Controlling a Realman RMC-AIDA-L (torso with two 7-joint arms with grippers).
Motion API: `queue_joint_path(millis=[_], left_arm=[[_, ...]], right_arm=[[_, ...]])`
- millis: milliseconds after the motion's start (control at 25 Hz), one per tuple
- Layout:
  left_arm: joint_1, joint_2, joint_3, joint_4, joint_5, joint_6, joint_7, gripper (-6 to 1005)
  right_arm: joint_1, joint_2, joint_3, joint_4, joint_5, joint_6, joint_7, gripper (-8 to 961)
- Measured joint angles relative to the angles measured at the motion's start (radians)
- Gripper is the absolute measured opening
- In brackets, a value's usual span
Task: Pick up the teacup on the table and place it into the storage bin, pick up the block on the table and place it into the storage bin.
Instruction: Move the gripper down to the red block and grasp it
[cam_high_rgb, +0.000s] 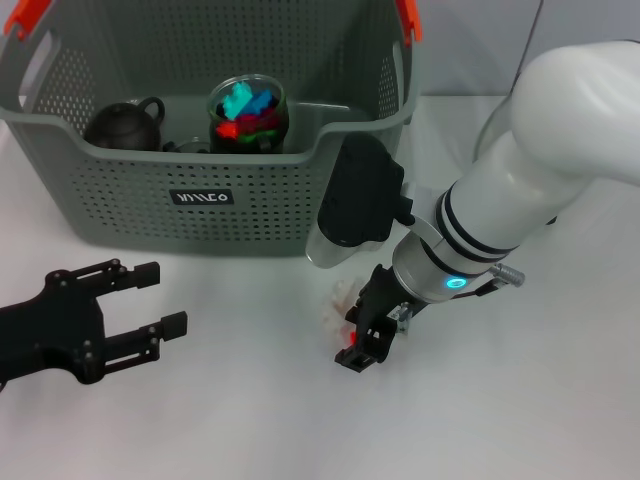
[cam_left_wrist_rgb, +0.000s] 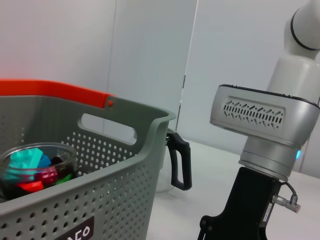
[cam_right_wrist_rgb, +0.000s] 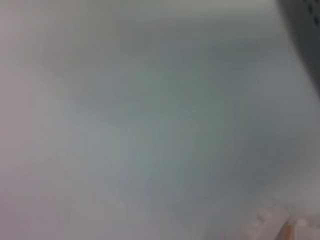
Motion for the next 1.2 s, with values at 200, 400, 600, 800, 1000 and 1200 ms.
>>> queue_joint_path(millis=[200,400,600,800,1000,1200], left_arm=[[0.0,0.0,0.0,0.0,0.0,-0.006,0.0,694],[0.0,0.0,0.0,-0.003,0.0,-0.013,0.0,693],[-0.003,0.004,0.0,-0.024,0.0,-0.016,0.0,693],[-0.007,0.004,0.0,-0.024,0.0,-0.018,0.0,693],[-0.008,0.005,0.0,-0.024,0.0,-0.018,0.0,693],[-0.008,0.005,0.0,-0.025,0.0,-0.018,0.0,693]], right_arm=[[0.002,0.0,-0.005,0.011,0.007,0.003,-0.001,578],[0.003,0.0,-0.005,0.003,0.01,-0.022,-0.002,578],[0.005,-0.002,-0.004,0.003,0.011,-0.049,0.005,578],[0.006,-0.003,0.0,0.002,0.011,-0.058,0.007,577],[0.009,-0.004,0.002,0.002,0.009,-0.05,0.008,567],[0.013,-0.003,-0.001,0.002,0.005,-0.05,0.008,552]])
